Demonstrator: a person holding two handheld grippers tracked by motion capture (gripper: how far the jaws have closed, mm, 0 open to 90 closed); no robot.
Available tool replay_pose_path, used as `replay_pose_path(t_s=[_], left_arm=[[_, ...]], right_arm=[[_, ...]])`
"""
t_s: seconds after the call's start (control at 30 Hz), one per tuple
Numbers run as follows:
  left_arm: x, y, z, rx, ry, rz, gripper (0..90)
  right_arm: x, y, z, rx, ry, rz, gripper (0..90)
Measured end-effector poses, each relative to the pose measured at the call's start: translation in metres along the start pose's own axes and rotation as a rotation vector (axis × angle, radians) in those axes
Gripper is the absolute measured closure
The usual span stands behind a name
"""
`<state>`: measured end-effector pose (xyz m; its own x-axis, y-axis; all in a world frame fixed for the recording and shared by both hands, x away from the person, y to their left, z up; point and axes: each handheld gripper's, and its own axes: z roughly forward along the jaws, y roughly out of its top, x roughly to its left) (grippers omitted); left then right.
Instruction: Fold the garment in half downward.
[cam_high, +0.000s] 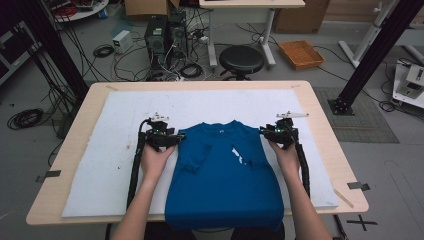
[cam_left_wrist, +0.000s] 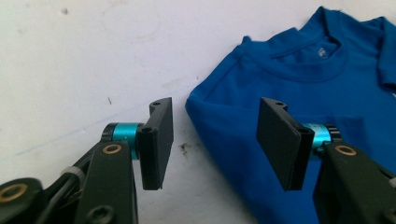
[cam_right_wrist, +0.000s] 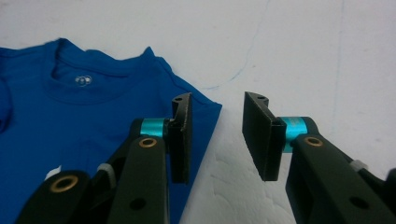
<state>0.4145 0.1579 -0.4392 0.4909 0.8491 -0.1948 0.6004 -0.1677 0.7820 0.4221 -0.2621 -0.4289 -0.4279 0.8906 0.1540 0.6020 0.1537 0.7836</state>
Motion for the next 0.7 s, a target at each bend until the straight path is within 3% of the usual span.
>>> replay_pose_path(t_s=[0.23, 0.43, 0.63, 0.7], left_arm=[[0.003, -0.003, 0.008, 0.02, 0.0, -0.018, 51.4], [0.005, -0.004, 0.011, 0.024, 0.013, -0.027, 53.0], [0.005, -0.003, 0.011, 0.009, 0.019, -0.009, 58.5], [0.005, -0.001, 0.012, 0.008, 0.019, -0.012, 57.7]], right_arm=[[0.002, 0.0, 0.026, 0.061, 0.003, 0.016, 71.7], [0.002, -0.002, 0.028, 0.089, -0.028, -0.021, 89.9], [-0.004, -0.001, 0.024, 0.099, -0.061, -0.016, 90.0], [-0.005, -0.001, 0.023, 0.088, -0.059, -0.021, 85.7]])
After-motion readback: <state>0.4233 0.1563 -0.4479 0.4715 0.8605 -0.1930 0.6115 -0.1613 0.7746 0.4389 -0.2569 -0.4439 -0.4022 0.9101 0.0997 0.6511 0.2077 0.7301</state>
